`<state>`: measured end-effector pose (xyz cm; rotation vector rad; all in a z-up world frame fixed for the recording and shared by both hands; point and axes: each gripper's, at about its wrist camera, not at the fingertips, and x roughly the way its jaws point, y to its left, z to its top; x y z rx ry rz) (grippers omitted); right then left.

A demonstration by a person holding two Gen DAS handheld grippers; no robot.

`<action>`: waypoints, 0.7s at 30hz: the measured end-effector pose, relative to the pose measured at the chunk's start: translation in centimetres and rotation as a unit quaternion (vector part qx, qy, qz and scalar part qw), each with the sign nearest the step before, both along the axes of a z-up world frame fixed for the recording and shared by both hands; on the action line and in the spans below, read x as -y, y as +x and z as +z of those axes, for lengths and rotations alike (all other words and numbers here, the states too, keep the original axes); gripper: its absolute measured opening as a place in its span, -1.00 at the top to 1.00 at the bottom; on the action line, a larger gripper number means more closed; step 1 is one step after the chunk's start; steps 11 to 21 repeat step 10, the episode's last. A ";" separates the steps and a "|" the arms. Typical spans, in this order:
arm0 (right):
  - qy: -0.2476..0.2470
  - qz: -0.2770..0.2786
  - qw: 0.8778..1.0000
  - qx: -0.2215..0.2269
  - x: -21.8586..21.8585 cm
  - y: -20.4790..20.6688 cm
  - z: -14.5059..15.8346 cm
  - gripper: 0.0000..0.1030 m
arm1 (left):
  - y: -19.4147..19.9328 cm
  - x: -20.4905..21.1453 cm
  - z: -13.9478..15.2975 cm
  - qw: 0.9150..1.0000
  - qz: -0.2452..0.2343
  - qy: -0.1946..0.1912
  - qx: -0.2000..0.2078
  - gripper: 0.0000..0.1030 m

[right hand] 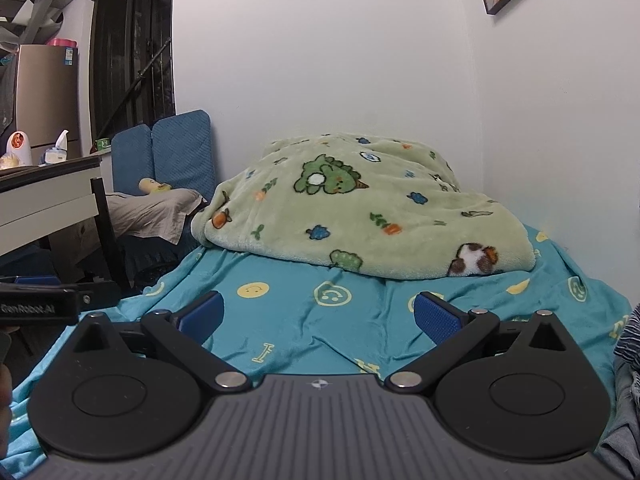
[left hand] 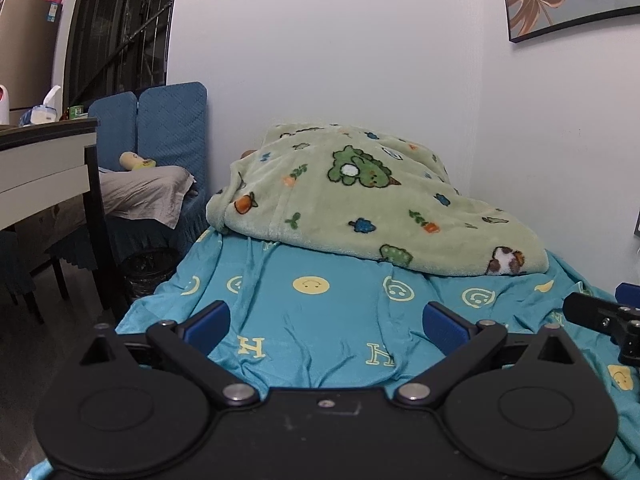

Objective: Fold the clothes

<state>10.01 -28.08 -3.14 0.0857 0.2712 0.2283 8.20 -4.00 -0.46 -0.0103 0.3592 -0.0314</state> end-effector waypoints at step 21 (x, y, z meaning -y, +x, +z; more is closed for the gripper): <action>0.006 0.002 1.000 -0.003 0.2 0.0 -0.1 -1.00 | 0.2 -0.4 -0.5 1.000 0.006 -0.005 -0.011 -0.99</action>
